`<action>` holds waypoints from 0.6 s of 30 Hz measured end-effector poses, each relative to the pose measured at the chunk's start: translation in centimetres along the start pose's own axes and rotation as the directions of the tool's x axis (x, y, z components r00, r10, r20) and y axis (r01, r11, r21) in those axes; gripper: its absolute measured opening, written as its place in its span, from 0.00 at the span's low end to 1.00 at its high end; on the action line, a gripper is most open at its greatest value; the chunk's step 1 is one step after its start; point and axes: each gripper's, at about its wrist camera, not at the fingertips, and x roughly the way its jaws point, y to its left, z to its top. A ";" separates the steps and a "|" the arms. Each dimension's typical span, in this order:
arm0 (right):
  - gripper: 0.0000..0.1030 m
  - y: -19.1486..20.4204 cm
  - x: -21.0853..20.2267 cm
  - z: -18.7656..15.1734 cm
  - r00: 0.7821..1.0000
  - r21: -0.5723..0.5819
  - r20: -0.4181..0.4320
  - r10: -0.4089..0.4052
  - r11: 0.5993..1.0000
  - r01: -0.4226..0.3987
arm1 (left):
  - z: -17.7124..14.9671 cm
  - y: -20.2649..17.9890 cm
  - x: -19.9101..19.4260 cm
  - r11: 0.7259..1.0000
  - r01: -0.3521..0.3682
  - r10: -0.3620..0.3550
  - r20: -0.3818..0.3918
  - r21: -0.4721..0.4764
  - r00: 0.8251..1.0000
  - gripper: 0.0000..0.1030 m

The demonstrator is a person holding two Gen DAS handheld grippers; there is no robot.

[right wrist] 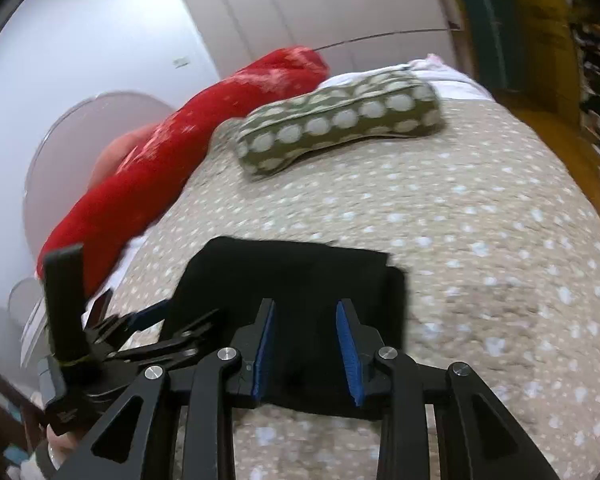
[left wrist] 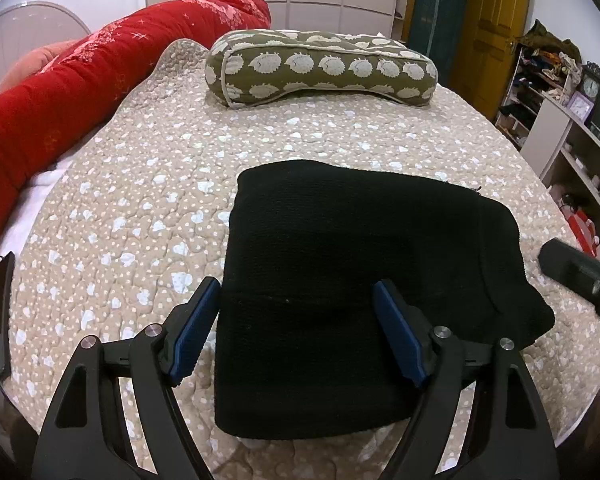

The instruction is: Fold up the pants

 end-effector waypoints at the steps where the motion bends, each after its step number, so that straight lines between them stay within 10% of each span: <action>1: 0.29 0.3 0.3 -0.1 1.000 -0.011 -0.013 -0.002 1.000 0.002 | 0.0 0.0 0.0 1.000 0.000 0.000 0.000 0.000 1.000 0.77; 7: 0.29 -0.1 2.8 -2.4 0.986 -0.085 -0.109 -0.124 0.990 0.116 | -0.2 0.0 0.1 1.000 0.010 -0.010 -0.007 -0.005 1.000 0.77; 18: 0.30 -0.8 1.6 -1.1 0.992 -0.026 -0.096 -0.078 0.997 0.076 | -0.5 0.7 -1.4 0.999 0.020 -0.020 0.006 -0.041 1.000 0.78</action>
